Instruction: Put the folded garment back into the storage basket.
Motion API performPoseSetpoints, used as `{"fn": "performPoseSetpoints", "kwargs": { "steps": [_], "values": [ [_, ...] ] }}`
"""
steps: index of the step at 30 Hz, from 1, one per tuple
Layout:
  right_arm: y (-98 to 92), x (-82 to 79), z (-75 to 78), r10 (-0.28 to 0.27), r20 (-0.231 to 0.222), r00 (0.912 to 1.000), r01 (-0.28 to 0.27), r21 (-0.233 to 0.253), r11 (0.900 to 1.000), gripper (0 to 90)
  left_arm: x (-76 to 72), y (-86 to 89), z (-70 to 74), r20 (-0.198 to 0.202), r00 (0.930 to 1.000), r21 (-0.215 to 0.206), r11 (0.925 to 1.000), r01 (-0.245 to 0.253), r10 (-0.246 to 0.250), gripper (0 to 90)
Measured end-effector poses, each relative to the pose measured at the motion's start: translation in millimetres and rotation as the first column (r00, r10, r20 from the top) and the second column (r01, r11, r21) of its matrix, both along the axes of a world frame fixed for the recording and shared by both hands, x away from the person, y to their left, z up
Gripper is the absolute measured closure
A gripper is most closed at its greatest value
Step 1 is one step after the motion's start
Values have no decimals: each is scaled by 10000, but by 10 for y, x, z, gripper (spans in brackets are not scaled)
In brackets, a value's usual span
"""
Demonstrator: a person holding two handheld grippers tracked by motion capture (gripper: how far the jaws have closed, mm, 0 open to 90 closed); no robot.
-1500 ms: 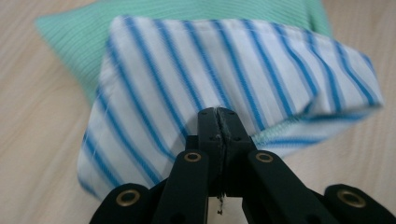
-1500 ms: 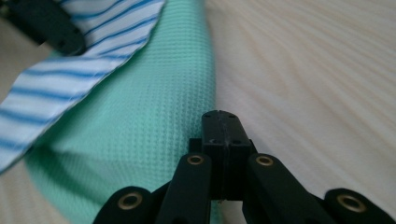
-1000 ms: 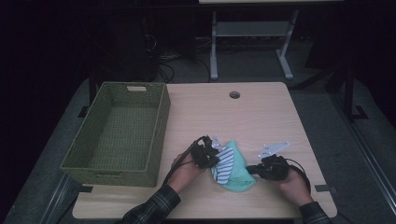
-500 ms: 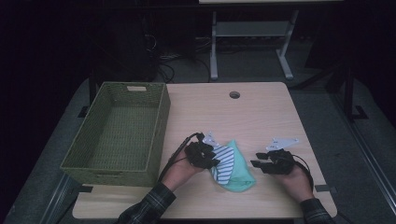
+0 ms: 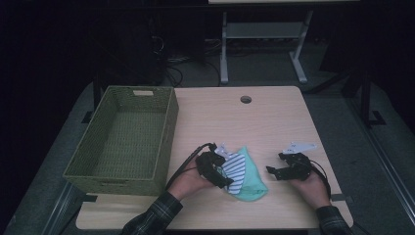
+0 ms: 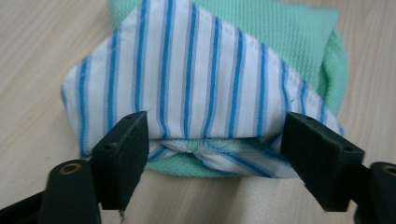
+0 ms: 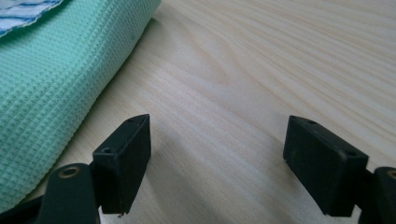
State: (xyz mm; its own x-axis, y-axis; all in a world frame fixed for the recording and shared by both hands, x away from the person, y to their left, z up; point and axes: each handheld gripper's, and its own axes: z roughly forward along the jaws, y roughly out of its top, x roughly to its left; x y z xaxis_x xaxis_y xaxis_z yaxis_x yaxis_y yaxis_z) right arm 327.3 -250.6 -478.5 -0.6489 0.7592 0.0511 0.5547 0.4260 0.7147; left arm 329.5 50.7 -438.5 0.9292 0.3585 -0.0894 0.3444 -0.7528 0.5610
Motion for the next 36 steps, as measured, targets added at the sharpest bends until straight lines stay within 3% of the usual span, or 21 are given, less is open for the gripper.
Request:
{"fn": "performPoseSetpoints", "kwargs": {
  "steps": [3,5,12,24,31,36],
  "values": [
    [11,-3,-3,-26,17,10000,26,-23,10000,217,4,-25,-43,72,9996,439,9987,266,-269,178],
    [15,-5,-5,-32,20,10000,32,-34,10000,212,-8,-49,-74,103,9996,519,9983,276,-281,163],
    [21,0,-19,26,143,9999,-25,-75,10000,185,-17,-86,-147,115,9993,692,9970,354,-363,143],
    [45,1,-39,-25,172,9998,26,-37,10000,126,-45,-108,-166,461,9979,904,9950,419,-462,149],
    [47,4,-41,-43,167,9999,44,-48,10000,117,-68,-127,-148,417,9985,998,9945,325,-368,201],
    [47,4,-41,-63,159,9999,64,-52,10000,114,-74,-129,-123,457,9979,996,9942,417,-464,311]
  ]
}}
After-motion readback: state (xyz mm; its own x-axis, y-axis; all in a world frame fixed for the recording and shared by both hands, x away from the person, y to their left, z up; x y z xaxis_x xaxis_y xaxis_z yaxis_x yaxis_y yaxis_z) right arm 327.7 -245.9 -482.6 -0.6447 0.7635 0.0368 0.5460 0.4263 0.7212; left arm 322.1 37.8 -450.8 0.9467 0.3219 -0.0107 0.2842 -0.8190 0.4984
